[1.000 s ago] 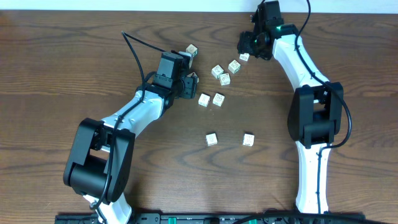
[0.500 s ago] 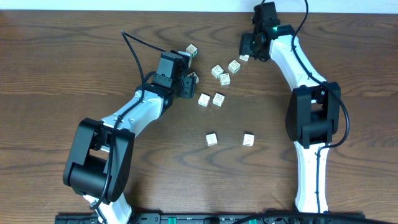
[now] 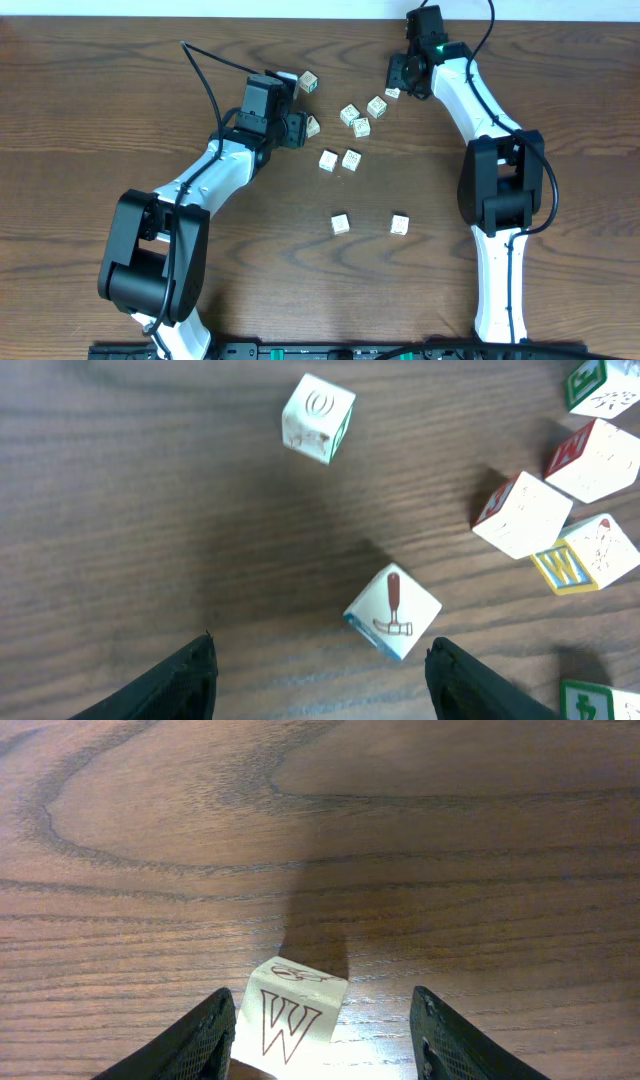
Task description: Lift 5 blocks
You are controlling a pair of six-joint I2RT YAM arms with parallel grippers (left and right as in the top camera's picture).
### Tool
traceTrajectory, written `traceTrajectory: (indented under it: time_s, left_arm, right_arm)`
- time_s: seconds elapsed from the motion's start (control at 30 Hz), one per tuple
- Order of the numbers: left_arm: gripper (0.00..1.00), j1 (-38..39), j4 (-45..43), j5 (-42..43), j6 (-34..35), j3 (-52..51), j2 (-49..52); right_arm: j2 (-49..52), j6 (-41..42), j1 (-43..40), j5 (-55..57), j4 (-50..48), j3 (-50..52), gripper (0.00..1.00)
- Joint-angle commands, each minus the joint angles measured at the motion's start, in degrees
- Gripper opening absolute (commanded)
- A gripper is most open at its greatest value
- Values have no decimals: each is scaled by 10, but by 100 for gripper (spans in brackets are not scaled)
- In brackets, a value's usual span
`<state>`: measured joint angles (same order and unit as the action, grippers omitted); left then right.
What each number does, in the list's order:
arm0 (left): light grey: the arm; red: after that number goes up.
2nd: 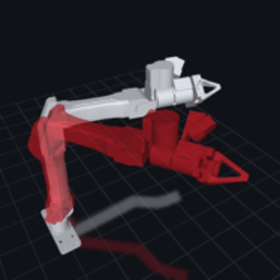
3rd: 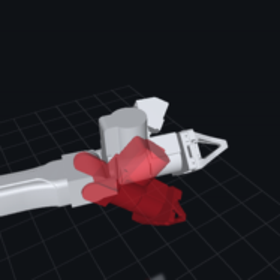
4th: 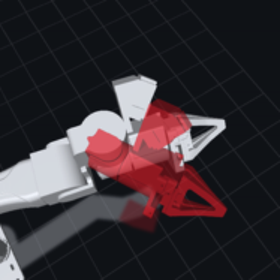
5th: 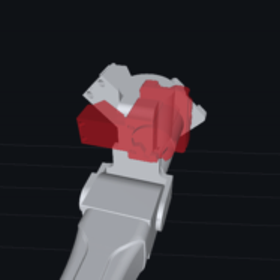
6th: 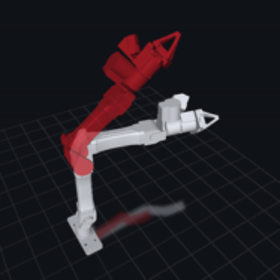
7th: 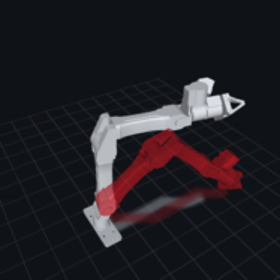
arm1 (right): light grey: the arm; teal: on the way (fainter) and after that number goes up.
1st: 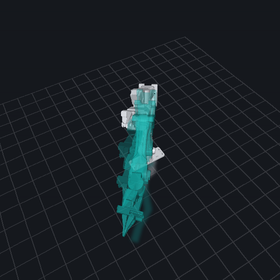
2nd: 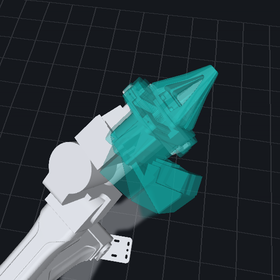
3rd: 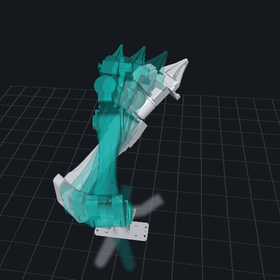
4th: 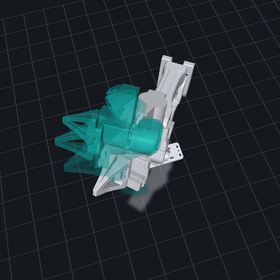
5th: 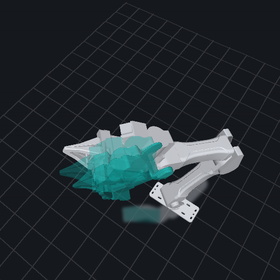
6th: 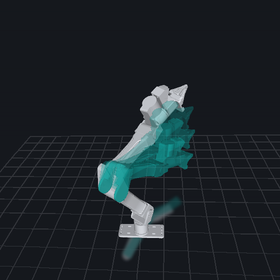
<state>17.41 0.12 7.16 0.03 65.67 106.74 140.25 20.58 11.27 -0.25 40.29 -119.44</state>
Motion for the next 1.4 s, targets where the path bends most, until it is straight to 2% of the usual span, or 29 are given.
traceTrajectory:
  time_s: [0.0,0.17,0.3,0.63,0.73,0.87,0.97,1.1,1.3,1.37]
  left_arm:
    - [67,-2,-2,-6,-28,27,19]
    - [67,-1,12,-5,-28,69,71]
    - [68,-1,26,-1,-24,96,101]
    - [73,-1,41,-1,-24,96,103]
    - [72,-1,43,-1,-24,96,103]
    - [73,0,43,-1,-24,96,103]
    - [73,0,42,-1,-24,96,103]
    - [73,1,42,-1,-24,96,103]
    - [73,7,42,-1,-24,96,103]
    - [70,11,42,-1,-24,96,103]
  right_arm:
    - [16,9,12,-9,-3,-3,54]
    - [17,13,16,-9,-2,-3,53]
    - [22,17,23,-14,-2,-3,48]
    - [55,17,34,-17,-5,-3,46]
    - [55,17,31,-17,-7,-3,39]
    - [55,17,24,-17,-17,-3,43]
    - [55,17,18,-17,-22,-3,43]
    - [55,17,8,-16,-33,-3,38]
    - [55,-7,3,-18,-41,-4,19]
    - [55,-18,4,-18,-36,-5,12]
